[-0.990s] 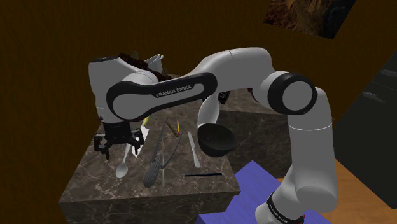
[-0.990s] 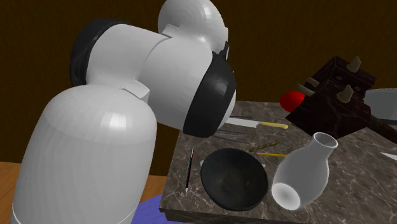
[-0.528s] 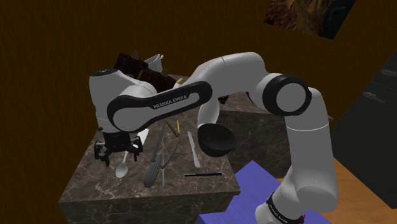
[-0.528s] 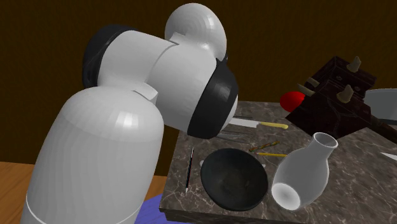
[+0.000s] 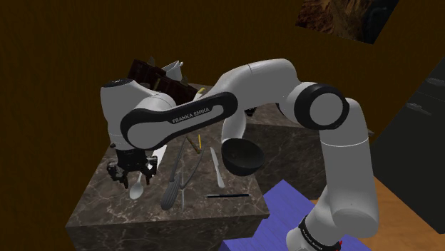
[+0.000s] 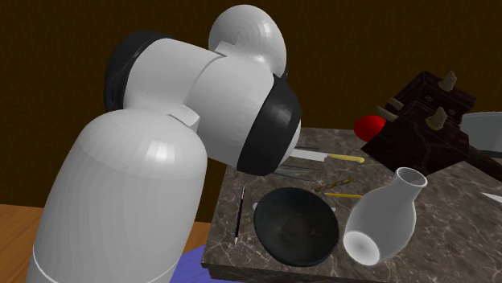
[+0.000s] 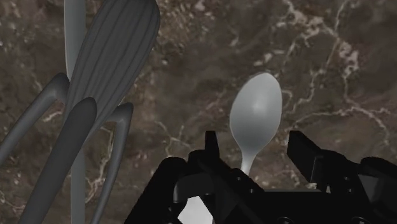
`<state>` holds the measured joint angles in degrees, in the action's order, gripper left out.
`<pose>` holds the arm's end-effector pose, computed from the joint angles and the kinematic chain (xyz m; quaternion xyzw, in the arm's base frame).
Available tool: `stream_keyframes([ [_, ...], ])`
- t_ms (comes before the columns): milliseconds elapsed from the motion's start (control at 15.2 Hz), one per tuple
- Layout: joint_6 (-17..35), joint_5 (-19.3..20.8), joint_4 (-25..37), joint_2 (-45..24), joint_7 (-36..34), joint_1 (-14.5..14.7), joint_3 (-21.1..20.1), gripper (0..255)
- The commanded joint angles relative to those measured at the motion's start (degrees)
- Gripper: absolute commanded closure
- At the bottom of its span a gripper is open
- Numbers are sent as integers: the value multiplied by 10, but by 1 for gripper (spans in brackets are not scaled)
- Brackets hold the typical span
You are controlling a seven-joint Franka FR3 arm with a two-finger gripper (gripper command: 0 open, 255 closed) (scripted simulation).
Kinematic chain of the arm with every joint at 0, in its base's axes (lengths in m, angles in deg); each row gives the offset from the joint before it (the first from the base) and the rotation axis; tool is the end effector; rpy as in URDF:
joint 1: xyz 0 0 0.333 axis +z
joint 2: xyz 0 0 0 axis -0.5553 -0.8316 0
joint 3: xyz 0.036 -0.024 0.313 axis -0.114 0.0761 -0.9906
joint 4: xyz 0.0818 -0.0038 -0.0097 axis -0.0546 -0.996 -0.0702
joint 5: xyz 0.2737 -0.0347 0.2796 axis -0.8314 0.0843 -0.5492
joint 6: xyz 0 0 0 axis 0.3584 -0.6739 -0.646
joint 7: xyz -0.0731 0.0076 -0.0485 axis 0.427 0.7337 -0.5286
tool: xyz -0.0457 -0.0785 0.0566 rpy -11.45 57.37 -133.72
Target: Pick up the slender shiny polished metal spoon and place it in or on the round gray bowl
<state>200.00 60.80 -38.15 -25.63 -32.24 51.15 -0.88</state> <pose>0.4997 0.4631 0.3436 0.9784 -0.1977 -0.0505 0.0328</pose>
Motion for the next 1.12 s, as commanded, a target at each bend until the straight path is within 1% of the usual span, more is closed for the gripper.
stream_keyframes([
  [0,0,0,0,0,0,0,0,255],
  [528,0,0,0,0,0,0,0,255],
  [1056,-50,-12,32,21,6,-1,-7,255],
])
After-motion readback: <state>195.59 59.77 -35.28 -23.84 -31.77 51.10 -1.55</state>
